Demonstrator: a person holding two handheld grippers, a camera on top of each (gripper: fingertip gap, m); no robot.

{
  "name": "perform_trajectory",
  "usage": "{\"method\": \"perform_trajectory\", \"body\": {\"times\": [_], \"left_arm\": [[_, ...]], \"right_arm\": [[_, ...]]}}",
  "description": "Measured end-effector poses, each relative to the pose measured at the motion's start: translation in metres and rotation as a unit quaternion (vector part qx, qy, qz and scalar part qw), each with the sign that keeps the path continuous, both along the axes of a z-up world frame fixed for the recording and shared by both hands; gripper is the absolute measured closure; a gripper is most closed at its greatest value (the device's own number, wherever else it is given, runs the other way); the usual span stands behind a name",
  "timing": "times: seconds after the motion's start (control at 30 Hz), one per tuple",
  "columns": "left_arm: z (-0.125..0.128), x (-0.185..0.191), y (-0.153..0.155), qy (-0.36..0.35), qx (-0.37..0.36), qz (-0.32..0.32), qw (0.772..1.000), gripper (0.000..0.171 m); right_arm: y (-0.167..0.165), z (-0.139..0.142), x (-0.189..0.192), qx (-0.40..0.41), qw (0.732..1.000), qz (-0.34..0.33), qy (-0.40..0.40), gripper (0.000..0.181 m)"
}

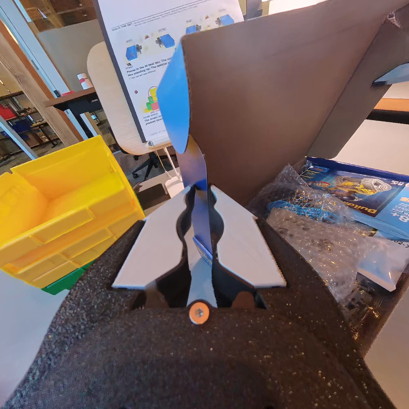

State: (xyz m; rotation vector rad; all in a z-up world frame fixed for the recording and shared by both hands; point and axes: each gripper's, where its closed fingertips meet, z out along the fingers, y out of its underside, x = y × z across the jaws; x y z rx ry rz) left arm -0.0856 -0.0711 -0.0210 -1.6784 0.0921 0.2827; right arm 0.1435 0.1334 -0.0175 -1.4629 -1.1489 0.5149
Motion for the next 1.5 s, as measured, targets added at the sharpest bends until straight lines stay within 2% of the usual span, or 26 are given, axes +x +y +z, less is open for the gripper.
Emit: {"method": "perform_trajectory", "body": {"times": [0.13,0.37,0.43,0.53,0.67,0.83,1.03,1.13,1.2,1.27,1.3,1.4,1.47,1.5], "left_arm": [[-0.007,0.002,-0.004,-0.014,0.005,-0.002,1.000,0.164],[-0.004,0.000,0.001,-0.030,0.011,-0.001,0.999,0.164],[-0.005,0.001,0.001,-0.038,0.013,-0.004,0.999,0.164],[-0.007,0.004,0.001,-0.046,0.014,-0.006,0.999,0.164],[-0.011,0.010,-0.001,-0.061,0.030,-0.008,0.998,0.162],[-0.028,0.013,-0.008,-0.072,0.021,-0.017,0.997,0.163],[-0.058,0.023,-0.019,-0.075,-0.016,-0.025,0.997,0.164],[-0.087,0.035,-0.024,-0.086,-0.062,-0.048,0.993,0.167],[-0.113,0.057,-0.025,-0.134,-0.120,-0.097,0.979,0.171],[-0.109,0.057,-0.031,-0.143,-0.107,-0.100,0.979,0.171],[-0.108,0.054,-0.038,-0.142,-0.109,-0.101,0.979,0.158],[-0.101,0.065,-0.071,-0.188,-0.120,-0.161,0.962,0.131],[-0.085,0.060,-0.095,-0.199,-0.096,-0.161,0.962,0.124],[-0.073,0.054,-0.104,-0.199,-0.071,-0.153,0.965,0.124]], "right_arm": [[-0.009,0.001,0.005,-0.015,0.999,-0.018,0.023,0.178],[-0.016,0.004,0.009,-0.051,0.997,-0.041,0.042,0.177],[-0.018,0.006,0.012,-0.039,0.997,-0.053,0.036,0.178],[-0.027,-0.001,0.014,-0.080,0.993,-0.053,0.065,0.175],[-0.037,-0.012,0.018,-0.071,0.991,-0.078,0.080,0.174],[-0.043,-0.024,0.028,0.008,0.994,-0.092,0.050,0.177],[-0.058,-0.054,0.039,0.035,0.995,-0.096,0.000,0.177],[-0.068,-0.079,0.043,0.019,0.995,-0.095,-0.028,0.177],[-0.072,-0.099,0.047,0.012,0.994,-0.097,-0.056,0.179],[-0.078,-0.118,0.049,-0.020,0.994,-0.087,-0.070,0.181],[-0.086,-0.121,0.049,-0.043,0.995,-0.064,-0.061,0.181],[-0.113,-0.122,0.062,-0.068,0.995,0.006,-0.070,0.159],[-0.121,-0.113,0.081,-0.066,0.996,0.015,-0.060,0.129],[-0.122,-0.101,0.089,-0.060,0.997,0.010,-0.043,0.127]]}}
